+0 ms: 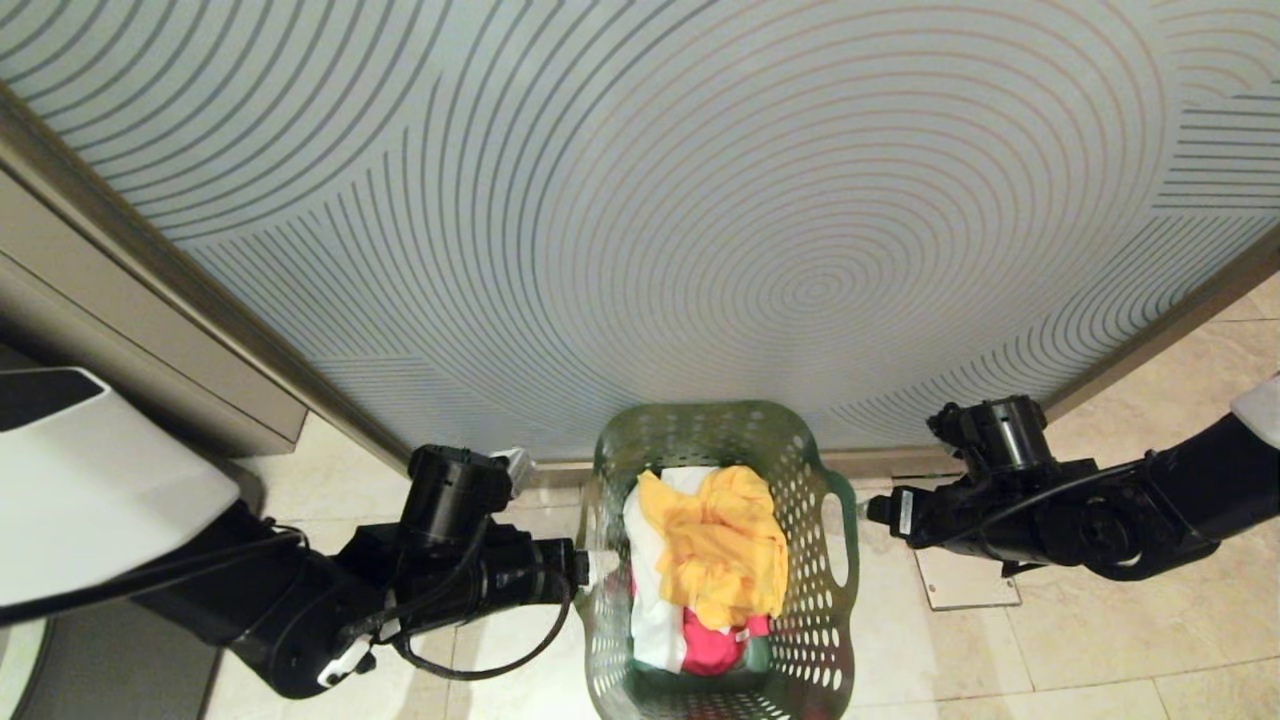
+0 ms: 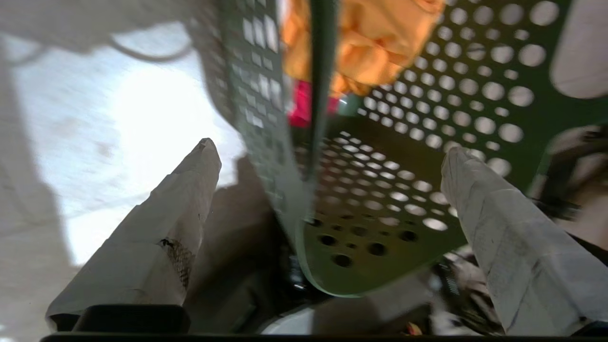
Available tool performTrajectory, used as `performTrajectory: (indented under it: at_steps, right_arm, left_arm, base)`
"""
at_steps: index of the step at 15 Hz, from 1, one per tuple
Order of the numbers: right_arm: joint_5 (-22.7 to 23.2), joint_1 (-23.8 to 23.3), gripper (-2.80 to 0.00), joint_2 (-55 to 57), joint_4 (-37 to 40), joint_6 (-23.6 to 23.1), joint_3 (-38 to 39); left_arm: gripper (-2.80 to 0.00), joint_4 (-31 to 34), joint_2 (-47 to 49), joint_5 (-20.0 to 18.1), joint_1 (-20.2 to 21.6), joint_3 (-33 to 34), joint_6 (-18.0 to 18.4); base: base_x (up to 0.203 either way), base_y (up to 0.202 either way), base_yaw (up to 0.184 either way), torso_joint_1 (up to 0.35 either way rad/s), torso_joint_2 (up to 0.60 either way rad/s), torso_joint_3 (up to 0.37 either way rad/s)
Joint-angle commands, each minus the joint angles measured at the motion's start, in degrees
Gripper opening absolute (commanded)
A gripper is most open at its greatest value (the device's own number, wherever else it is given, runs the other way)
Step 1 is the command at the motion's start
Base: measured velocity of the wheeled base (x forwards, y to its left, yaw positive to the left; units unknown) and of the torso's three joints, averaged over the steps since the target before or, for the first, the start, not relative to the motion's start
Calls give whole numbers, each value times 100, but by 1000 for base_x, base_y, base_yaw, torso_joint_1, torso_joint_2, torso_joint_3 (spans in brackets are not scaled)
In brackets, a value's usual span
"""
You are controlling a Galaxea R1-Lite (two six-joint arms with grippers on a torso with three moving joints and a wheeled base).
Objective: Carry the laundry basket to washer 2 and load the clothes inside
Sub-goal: Pick up the clothes basket and put it beside the washing machine
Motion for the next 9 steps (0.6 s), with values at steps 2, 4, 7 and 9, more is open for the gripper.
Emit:
performTrajectory:
  at_steps: [2, 4, 7, 9]
  right_arm:
    - [83, 44, 0, 94, -16, 13, -130]
    - [86, 93, 0, 97, -13, 12, -228]
    - [88, 150, 0, 92, -4, 12, -247]
    - [84, 221, 0, 88, -4, 12, -238]
  left_arm:
    - [0, -57, 189, -80, -154, -4, -287]
    - [0, -85, 284, -83, -306, 2, -376]
    - [0, -401, 427, -79, -483, -47, -634]
    - [0, -794, 638, -69, -589, -67, -641]
  base:
    - [0, 0, 0, 0, 0, 0]
    - [0, 0, 0, 0, 0, 0]
    - [0, 0, 0, 0, 0, 0]
    - [0, 0, 0, 0, 0, 0]
